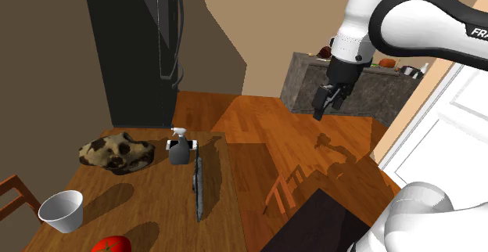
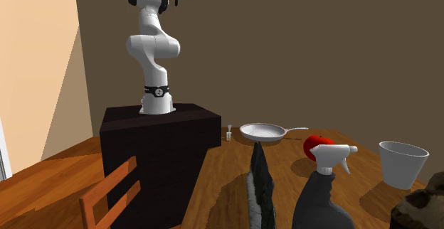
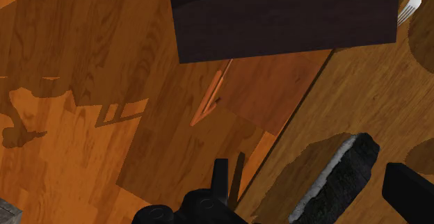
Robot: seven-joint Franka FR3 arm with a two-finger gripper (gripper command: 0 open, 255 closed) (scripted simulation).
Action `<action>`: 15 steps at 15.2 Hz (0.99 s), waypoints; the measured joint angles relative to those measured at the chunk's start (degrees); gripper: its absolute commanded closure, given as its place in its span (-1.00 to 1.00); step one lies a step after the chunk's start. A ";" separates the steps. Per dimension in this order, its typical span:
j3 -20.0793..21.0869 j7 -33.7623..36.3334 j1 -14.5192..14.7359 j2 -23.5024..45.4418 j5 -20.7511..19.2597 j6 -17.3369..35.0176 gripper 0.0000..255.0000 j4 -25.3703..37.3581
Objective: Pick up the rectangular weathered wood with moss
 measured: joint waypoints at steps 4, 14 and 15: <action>1.33 2.48 -0.05 2.07 0.98 3.19 -1.00 -1.50; 7.25 13.67 -0.71 16.14 3.69 19.42 -1.00 -5.03; 7.94 14.96 -0.71 17.63 3.86 21.25 -1.00 -5.48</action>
